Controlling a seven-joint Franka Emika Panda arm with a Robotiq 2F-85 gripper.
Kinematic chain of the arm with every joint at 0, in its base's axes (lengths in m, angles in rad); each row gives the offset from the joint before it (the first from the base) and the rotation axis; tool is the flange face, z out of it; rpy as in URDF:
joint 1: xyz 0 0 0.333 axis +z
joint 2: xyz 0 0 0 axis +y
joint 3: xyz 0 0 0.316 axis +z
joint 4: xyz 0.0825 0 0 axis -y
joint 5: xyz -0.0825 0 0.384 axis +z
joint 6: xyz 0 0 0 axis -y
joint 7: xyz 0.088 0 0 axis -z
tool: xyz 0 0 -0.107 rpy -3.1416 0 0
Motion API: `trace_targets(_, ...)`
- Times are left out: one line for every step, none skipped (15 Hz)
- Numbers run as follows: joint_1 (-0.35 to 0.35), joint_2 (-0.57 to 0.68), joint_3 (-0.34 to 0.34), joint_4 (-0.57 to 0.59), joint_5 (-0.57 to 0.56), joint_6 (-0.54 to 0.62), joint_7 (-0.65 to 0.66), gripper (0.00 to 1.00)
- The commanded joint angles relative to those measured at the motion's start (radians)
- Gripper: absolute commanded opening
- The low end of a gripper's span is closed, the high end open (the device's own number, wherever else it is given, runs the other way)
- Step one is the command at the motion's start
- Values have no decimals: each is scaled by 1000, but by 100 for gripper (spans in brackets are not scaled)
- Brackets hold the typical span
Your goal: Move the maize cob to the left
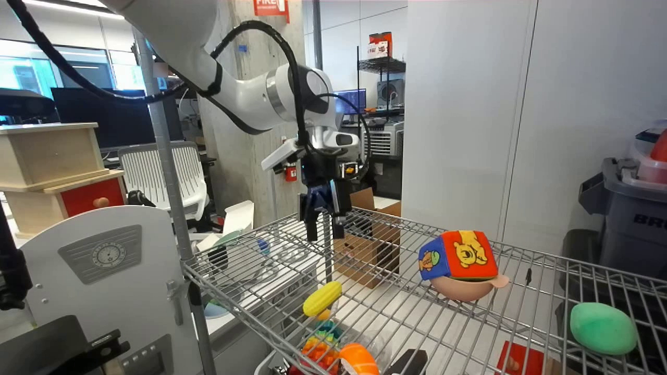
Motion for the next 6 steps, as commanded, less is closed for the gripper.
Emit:
trace_targets(25,-203,3,-239,-24,102,-53,100)
trace_targets(29,-240,4,-281,-26,116,-70,100)
trace_targets(4,-122,25,-116,-22,54,-30,100)
trace_targets(4,-149,29,-139,-22,55,-32,100)
trace_targets(3,-151,31,-138,-22,53,-32,100)
trace_targets(2,-147,31,-137,-21,53,-32,100)
